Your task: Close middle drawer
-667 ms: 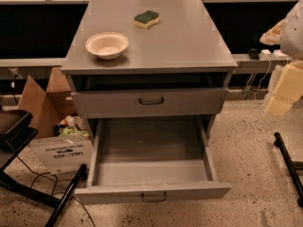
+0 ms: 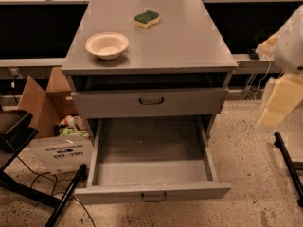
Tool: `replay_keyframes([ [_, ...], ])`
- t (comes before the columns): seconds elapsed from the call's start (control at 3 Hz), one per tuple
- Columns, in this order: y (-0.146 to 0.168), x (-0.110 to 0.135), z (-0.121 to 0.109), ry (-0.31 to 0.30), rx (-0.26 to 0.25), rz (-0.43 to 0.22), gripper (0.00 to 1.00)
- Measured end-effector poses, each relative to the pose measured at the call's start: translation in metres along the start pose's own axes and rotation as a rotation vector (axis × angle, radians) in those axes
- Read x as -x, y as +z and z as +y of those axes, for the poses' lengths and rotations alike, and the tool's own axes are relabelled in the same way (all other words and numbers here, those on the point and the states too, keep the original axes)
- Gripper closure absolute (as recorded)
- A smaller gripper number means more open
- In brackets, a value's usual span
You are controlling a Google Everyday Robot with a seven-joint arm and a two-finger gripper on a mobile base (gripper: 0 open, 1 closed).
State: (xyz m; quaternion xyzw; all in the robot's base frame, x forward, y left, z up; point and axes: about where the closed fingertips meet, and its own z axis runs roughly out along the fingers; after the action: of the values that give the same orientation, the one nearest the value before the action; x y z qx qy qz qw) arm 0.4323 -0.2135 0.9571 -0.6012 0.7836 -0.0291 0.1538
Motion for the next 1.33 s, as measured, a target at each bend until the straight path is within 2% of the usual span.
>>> replay_keyframes([
  [0.33, 0.045, 0.004, 0.041, 0.016, -0.060, 0.008, 0.00],
  [0.67, 0.103, 0.002, 0.065, 0.012, -0.084, 0.036, 0.00],
  [1.0, 0.213, -0.007, 0.104, 0.004, -0.039, 0.075, 0.00],
  [1.33, 0.279, -0.027, 0.146, 0.042, 0.029, 0.117, 0.00],
])
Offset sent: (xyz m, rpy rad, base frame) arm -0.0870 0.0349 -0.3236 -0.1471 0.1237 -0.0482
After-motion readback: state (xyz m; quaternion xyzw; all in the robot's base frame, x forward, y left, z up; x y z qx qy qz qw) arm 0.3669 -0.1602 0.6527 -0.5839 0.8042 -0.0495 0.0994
